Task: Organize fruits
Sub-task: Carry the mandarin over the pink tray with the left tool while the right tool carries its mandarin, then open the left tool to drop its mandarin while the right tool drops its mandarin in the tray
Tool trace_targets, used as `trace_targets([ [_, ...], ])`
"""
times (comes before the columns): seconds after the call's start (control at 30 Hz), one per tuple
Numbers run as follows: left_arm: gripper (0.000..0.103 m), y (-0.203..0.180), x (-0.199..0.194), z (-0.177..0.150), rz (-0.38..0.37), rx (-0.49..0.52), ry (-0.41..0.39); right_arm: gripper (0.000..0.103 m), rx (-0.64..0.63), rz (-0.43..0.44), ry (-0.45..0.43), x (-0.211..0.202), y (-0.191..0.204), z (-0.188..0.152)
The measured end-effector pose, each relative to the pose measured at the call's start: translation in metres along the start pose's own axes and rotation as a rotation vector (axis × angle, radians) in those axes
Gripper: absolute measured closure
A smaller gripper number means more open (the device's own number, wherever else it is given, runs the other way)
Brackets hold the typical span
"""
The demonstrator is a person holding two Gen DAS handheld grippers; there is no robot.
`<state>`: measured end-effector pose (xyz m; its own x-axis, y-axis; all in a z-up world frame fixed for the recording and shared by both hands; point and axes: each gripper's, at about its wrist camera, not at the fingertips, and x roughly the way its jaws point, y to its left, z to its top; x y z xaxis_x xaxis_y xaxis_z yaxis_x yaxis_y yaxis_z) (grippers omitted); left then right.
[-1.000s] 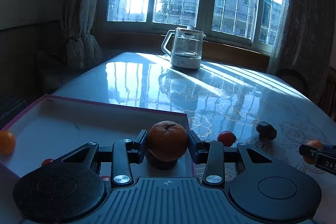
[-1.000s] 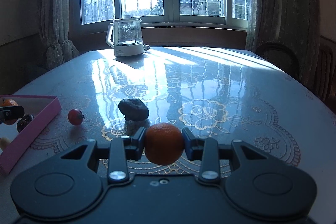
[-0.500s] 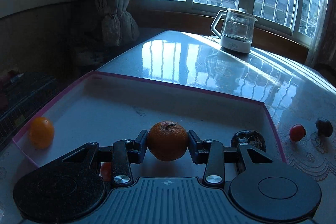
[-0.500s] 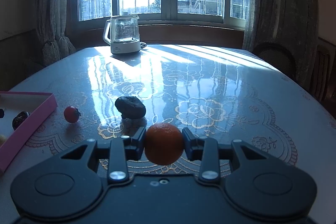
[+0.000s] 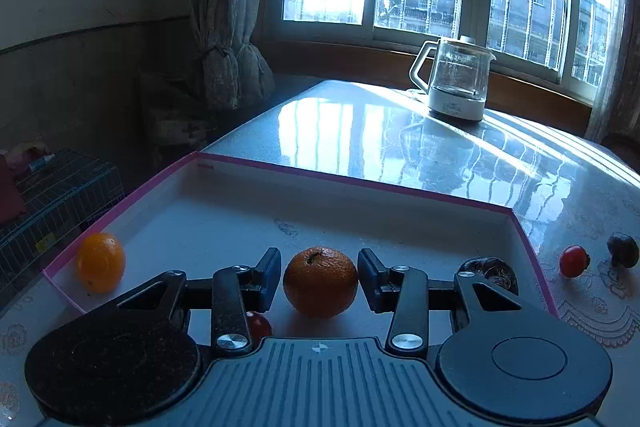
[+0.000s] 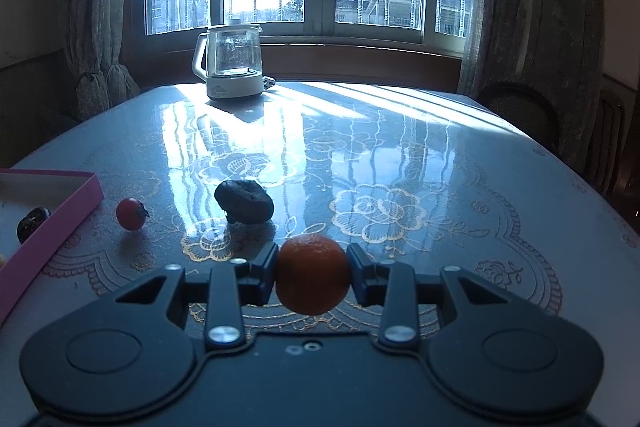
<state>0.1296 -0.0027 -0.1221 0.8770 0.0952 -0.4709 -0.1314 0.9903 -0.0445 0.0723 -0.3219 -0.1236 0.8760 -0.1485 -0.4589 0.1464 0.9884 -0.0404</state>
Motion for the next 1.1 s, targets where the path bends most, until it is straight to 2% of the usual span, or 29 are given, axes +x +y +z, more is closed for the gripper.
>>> trace_targets([
  [0.03,0.038,0.0,-0.004,0.0,0.014,0.0,-0.023,0.067,-0.006,0.0,-0.003,0.0,0.001,0.0],
  [0.1,0.023,-0.001,-0.015,-0.001,0.037,0.002,-0.087,0.067,0.007,0.016,-0.01,-0.002,0.003,-0.001],
  [0.17,0.022,-0.001,-0.024,-0.003,0.035,0.01,-0.138,0.067,0.013,0.028,-0.011,-0.003,0.006,-0.001],
  [0.3,0.017,-0.004,-0.033,-0.004,0.076,0.022,-0.173,0.067,-0.005,0.065,-0.021,-0.004,0.018,-0.001],
  [0.37,0.003,-0.003,-0.04,-0.005,0.096,0.015,-0.205,0.067,-0.01,0.095,-0.022,-0.005,0.028,0.0],
  [0.47,0.001,0.001,-0.046,-0.006,0.112,-0.003,-0.238,0.067,-0.012,0.148,-0.029,-0.006,0.042,0.002],
  [0.6,0.001,0.003,-0.043,-0.004,0.112,-0.012,-0.196,0.067,-0.043,0.223,-0.027,-0.006,0.067,0.003],
  [0.83,0.001,0.019,-0.045,-0.012,0.132,-0.087,-0.132,0.067,-0.084,0.355,-0.043,-0.01,0.109,0.015],
  [1.1,0.001,0.027,-0.049,-0.026,0.173,-0.069,-0.069,0.067,-0.154,0.487,-0.04,-0.006,0.161,0.032],
])
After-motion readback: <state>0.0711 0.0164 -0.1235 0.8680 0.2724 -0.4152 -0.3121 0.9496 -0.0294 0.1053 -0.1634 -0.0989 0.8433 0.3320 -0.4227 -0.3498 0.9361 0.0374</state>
